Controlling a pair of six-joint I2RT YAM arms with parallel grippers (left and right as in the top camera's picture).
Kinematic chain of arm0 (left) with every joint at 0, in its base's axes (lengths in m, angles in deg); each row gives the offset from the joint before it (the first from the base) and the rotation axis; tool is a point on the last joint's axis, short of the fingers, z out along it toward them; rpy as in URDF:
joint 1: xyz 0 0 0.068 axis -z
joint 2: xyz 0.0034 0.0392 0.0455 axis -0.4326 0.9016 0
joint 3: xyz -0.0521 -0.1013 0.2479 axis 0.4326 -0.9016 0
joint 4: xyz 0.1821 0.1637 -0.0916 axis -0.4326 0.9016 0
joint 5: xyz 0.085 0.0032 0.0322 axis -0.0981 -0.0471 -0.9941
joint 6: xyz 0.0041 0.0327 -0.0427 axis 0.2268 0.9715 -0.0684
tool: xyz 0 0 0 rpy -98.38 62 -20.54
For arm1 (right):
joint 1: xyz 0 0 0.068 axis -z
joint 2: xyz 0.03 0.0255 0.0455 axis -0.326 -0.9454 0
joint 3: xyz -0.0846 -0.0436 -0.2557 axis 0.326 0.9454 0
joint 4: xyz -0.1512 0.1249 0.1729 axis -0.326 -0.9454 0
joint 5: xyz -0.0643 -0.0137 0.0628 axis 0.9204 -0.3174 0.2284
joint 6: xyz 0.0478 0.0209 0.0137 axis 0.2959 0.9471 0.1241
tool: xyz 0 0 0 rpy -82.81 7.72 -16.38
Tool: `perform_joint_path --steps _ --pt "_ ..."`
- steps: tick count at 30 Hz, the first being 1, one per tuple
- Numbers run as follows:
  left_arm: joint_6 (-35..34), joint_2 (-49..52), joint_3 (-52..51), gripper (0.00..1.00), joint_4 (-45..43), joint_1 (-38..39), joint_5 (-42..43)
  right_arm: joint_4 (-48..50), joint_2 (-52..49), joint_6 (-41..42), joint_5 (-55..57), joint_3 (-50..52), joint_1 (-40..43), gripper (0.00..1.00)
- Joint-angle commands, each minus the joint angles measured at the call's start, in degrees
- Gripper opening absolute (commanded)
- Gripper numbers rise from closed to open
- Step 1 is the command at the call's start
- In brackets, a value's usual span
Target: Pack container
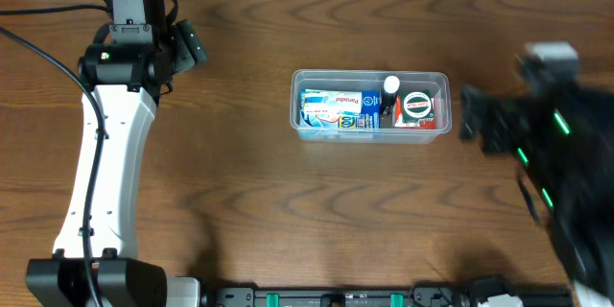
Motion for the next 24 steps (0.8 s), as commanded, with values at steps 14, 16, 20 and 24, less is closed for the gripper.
perform_joint_path --steps 14,16,20,24 --pt "0.8 0.2 -0.5 0.98 0.2 -0.1 -0.1 -21.4 30.6 2.3 -0.4 0.2 0.2 0.99" --pt "0.8 0.2 -0.5 0.98 0.2 -0.1 -0.1 -21.5 35.0 2.2 -0.4 0.2 0.2 0.99" --pt "0.8 0.2 -0.5 0.98 0.2 -0.1 -0.1 -22.2 42.9 2.0 -0.3 0.2 0.2 0.99" --pt "0.8 0.2 -0.5 0.98 0.2 -0.1 -0.1 -25.7 49.4 2.0 -0.1 0.2 0.2 0.99"
